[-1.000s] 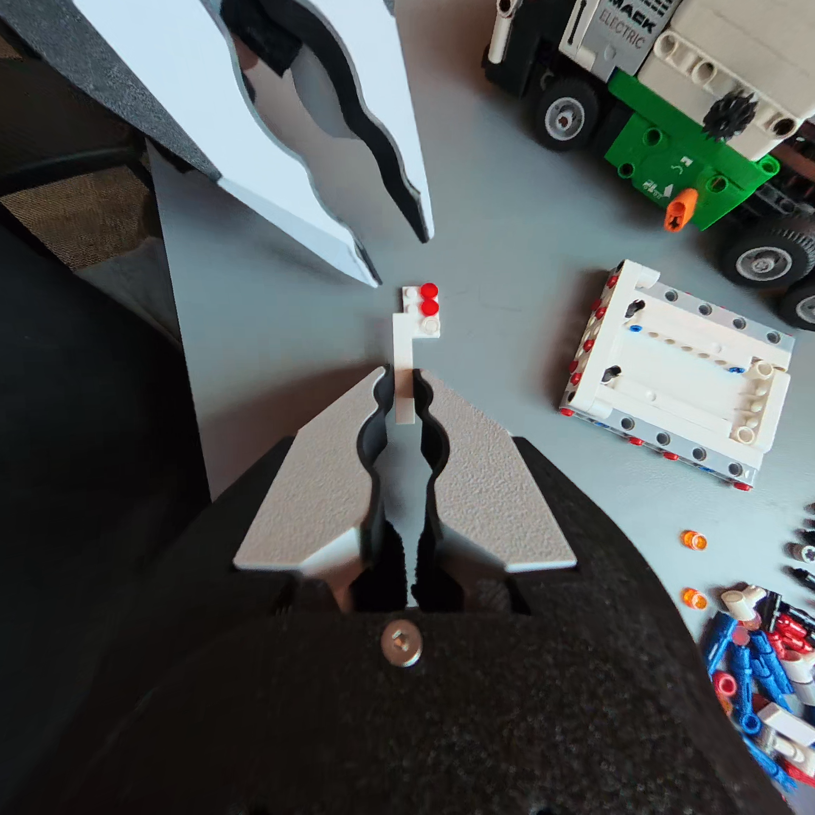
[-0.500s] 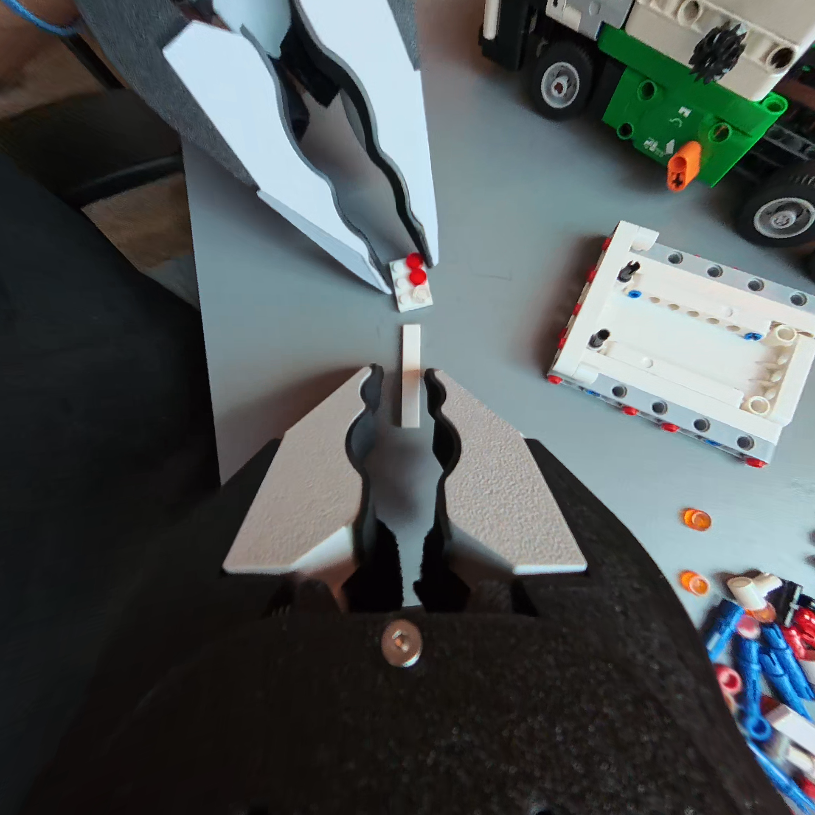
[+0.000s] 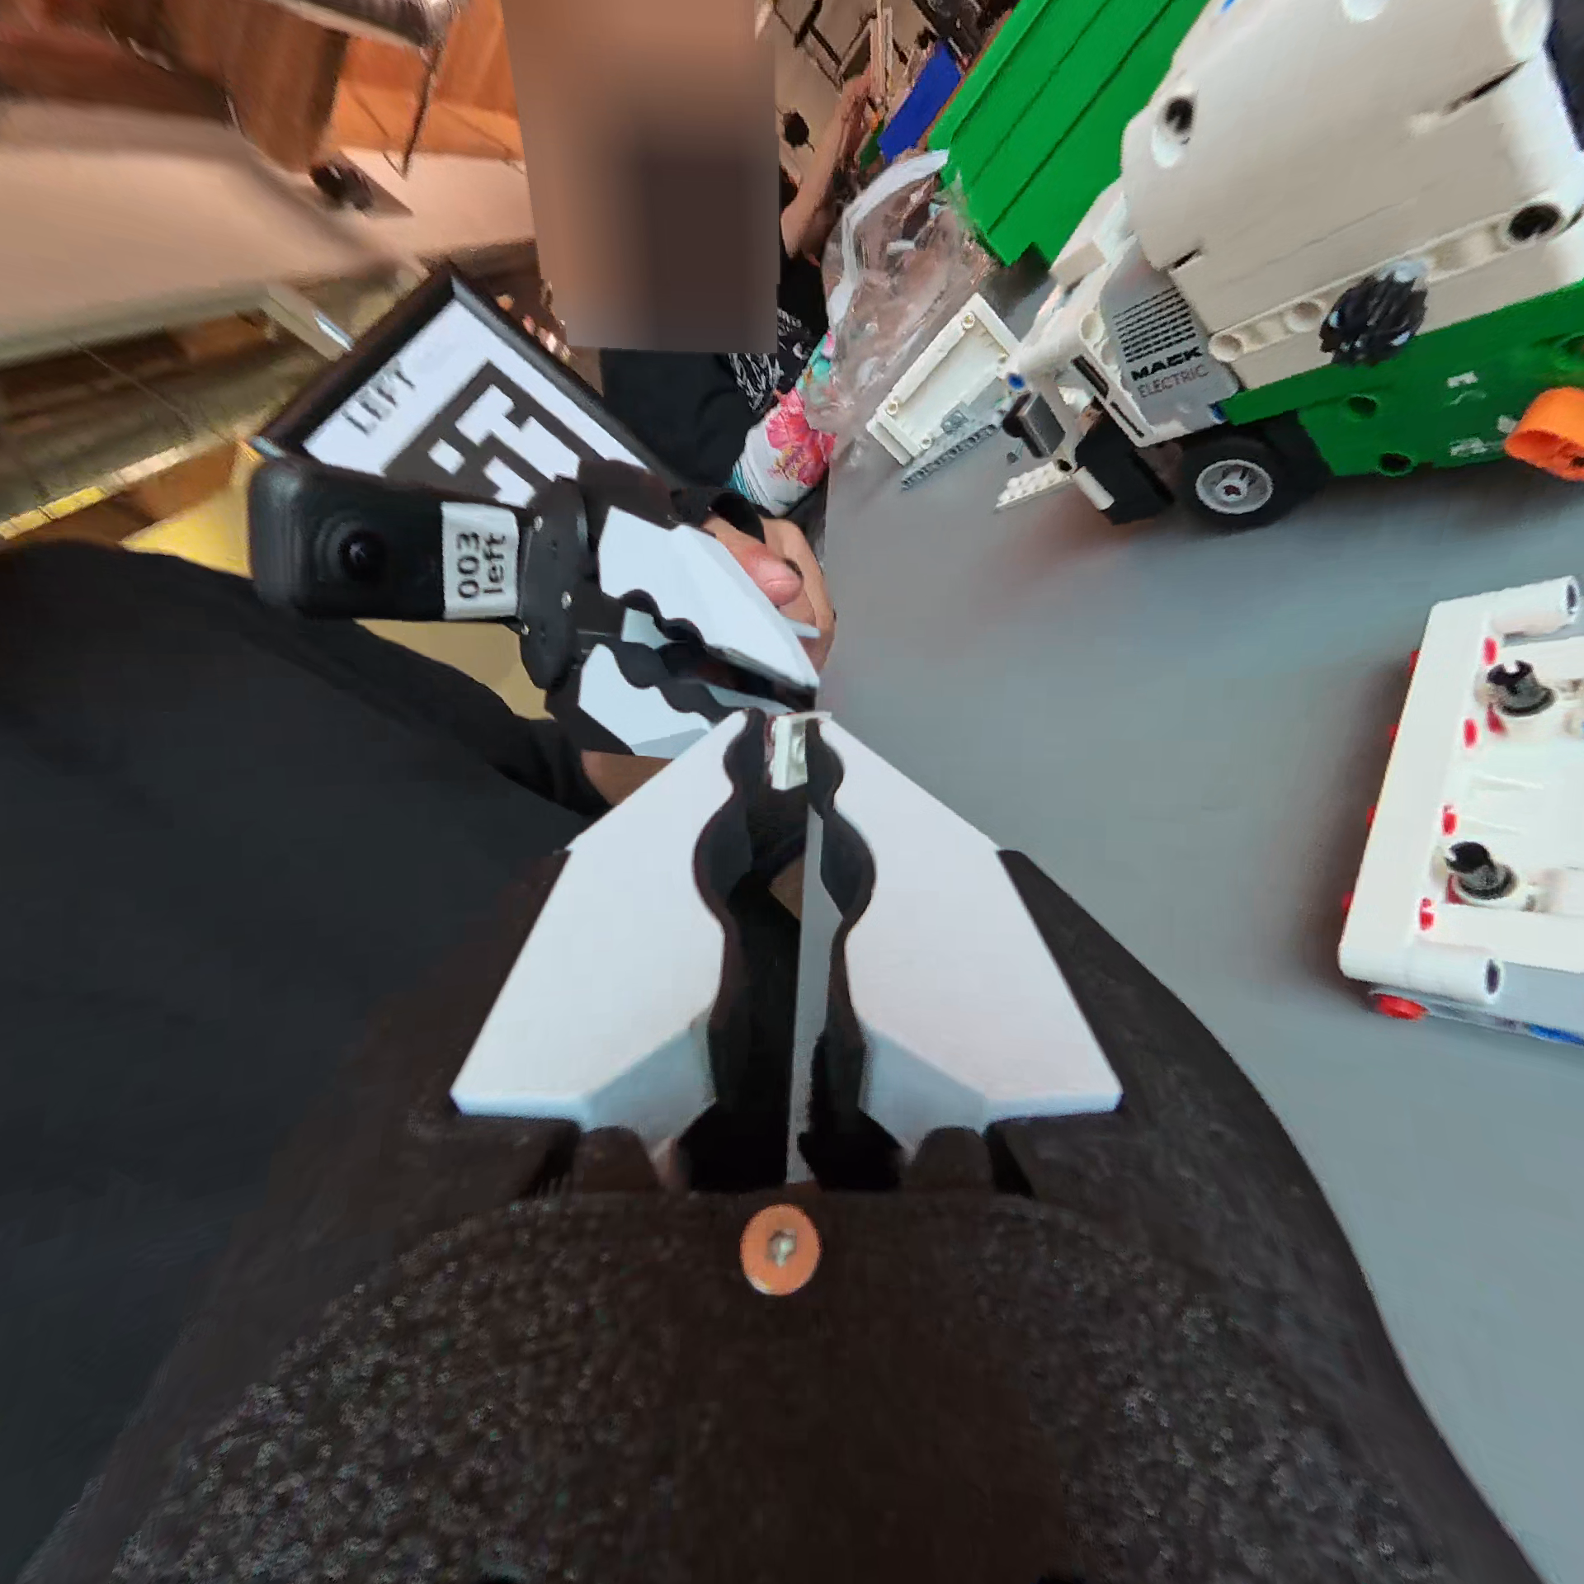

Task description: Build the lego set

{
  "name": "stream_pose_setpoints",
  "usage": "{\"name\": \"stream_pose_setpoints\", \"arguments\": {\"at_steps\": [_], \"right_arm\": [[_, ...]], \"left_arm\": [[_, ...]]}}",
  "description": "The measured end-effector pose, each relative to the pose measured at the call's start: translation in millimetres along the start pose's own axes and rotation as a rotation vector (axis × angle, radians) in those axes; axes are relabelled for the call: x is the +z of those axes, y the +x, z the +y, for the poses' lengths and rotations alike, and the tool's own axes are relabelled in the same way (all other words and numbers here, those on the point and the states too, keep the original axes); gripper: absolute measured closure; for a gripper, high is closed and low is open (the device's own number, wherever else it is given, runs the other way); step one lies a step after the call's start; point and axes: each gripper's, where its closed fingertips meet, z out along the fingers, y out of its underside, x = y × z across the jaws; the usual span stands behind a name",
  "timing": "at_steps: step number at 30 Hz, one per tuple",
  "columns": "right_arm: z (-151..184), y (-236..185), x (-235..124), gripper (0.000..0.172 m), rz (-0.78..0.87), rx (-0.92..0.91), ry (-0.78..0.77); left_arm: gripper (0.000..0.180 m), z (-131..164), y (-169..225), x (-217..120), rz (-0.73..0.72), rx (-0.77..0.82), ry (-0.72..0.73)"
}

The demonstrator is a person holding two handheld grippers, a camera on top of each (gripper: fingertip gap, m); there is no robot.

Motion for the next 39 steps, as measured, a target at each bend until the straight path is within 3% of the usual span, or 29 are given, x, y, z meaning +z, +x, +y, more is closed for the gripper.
{"name": "stream_pose_setpoints", "arguments": {"at_steps": [1,7,13,17,23,28,32,35,39], "right_arm": [[-2.8,-0.1,-0.2,0.165,-0.015,0.041,0.029],[-14.7,-10.8,0.7,0.167,-0.164,0.264,0.19],[-10.6,-6.4,4.5,0.167,-0.183,0.35,0.175],[-3.6,-6.1,8.5,0.167,-0.149,0.298,0.097],[-5.5,-6.0,8.9,0.164,-0.124,0.264,0.106],[-0.8,-7.4,8.8,0.167,-0.107,0.219,0.098],[3.6,-3.8,6.9,0.167,-0.054,0.154,0.049],[8.8,-0.7,4.2,0.167,0.033,-0.004,-0.037],[18.5,-7.4,3.8,0.167,0.064,-0.2,-0.171]], "left_arm": [[0.16,-1.0,-3.9,-1.4,-0.013,-0.044,0.017],[0.155,-12.9,-3.7,-12.5,0.082,-0.306,0.157],[0.147,-2.4,7.3,-13.7,0.073,-0.134,0.102],[0.156,1.3,8.7,-9.6,0.06,-0.103,0.084],[0.164,0.8,0.3,-6.8,-0.039,-0.104,0.089],[0.164,-0.4,4.7,-6.5,0.004,-0.169,0.1],[0.152,3.0,10.0,-6.1,0.139,-0.394,0.102],[0.157,2.9,21.5,-9.5,0.339,-0.575,0.118],[0.166,6.1,28.7,-8.6,0.434,-0.603,0.114]]}}
